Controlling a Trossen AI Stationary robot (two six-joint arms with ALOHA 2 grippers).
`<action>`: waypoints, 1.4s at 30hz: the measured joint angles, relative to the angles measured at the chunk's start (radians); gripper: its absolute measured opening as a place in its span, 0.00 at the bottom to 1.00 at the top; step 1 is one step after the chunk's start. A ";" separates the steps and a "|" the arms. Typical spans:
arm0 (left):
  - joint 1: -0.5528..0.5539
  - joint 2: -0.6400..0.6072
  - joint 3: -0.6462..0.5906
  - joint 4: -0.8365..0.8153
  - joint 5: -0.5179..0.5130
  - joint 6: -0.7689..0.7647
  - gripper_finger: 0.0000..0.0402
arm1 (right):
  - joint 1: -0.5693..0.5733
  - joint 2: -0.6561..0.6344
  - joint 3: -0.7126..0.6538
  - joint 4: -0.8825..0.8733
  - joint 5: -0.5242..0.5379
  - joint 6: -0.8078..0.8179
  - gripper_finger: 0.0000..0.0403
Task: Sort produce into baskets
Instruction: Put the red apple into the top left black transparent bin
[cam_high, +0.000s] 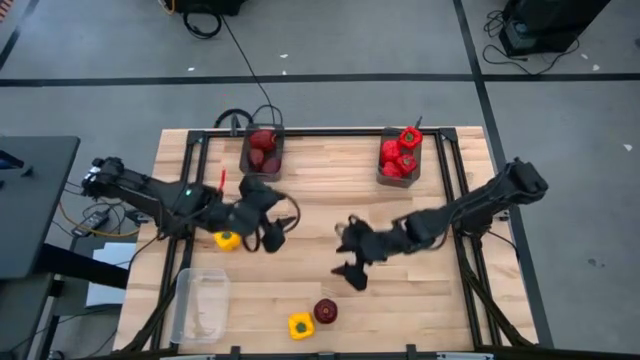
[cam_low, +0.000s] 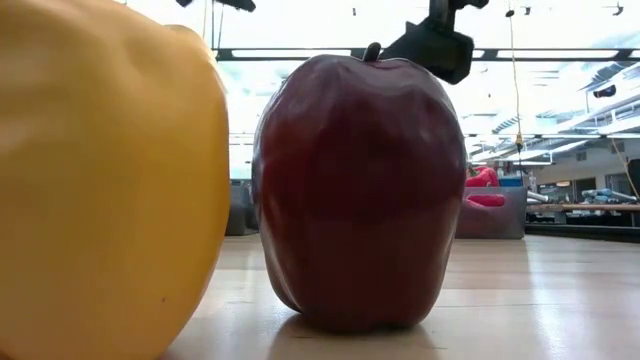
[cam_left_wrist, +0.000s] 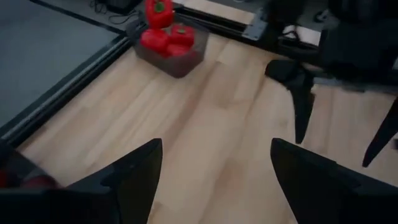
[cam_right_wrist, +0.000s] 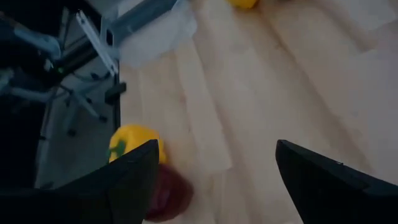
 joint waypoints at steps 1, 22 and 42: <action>-0.022 0.000 0.000 0.005 -0.014 -0.010 0.75 | 0.021 0.020 0.015 -0.012 0.012 0.002 0.82; -0.309 0.206 0.000 0.096 -0.035 -0.204 0.75 | 0.206 0.253 0.234 -0.214 0.132 0.029 0.82; -0.320 0.254 0.000 0.140 -0.034 -0.238 0.75 | 0.174 0.253 0.234 -0.218 0.067 0.060 0.82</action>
